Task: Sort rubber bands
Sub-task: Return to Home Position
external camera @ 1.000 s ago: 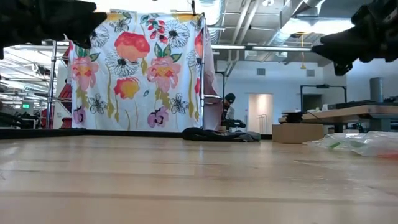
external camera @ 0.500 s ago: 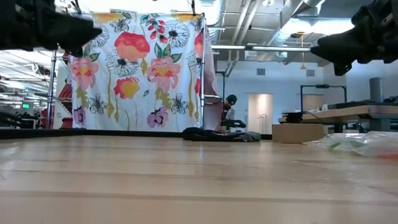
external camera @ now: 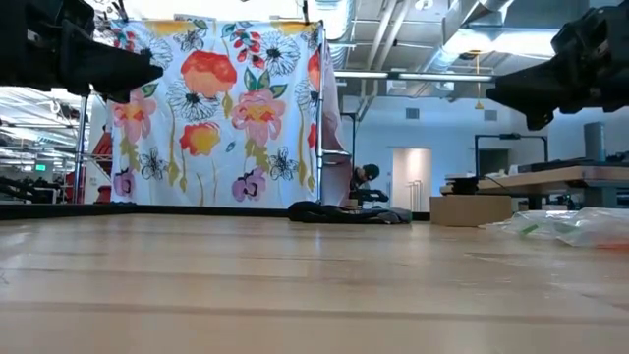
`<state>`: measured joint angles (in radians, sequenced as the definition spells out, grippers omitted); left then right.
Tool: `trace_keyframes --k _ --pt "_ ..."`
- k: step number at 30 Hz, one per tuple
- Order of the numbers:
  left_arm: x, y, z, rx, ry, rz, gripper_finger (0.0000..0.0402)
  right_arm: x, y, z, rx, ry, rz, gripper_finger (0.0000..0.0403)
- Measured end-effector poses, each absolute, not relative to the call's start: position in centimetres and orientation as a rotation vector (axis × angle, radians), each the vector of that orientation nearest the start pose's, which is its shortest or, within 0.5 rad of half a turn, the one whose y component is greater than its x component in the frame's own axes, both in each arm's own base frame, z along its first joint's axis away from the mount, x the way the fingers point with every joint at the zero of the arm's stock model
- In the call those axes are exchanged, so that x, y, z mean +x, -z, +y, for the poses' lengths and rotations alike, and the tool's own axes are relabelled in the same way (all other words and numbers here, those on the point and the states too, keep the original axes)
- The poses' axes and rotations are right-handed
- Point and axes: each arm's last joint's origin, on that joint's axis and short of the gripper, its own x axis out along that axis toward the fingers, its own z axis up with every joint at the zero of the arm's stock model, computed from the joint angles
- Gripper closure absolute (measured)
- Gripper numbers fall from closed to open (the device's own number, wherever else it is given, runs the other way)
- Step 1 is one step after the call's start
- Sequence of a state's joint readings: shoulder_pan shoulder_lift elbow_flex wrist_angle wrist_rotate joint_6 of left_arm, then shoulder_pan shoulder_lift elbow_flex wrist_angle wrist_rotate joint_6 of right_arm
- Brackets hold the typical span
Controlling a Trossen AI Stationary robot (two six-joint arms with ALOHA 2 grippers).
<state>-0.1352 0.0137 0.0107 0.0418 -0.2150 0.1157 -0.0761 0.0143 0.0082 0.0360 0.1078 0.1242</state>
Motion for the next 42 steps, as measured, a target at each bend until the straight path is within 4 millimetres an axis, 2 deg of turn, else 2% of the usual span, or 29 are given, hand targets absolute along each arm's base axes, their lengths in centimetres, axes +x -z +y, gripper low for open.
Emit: trace_keyframes --k 9,42 --pt "9.69 -17.09 -0.70 0.171 -0.080 -0.019 0.0242 9.74 -16.86 -1.05 0.123 0.181 -0.042 0.0262" --pt "9.69 -17.05 -0.70 0.173 -0.081 -0.012 0.0242 9.74 -16.82 -1.05 0.123 0.179 -0.041 0.0262"
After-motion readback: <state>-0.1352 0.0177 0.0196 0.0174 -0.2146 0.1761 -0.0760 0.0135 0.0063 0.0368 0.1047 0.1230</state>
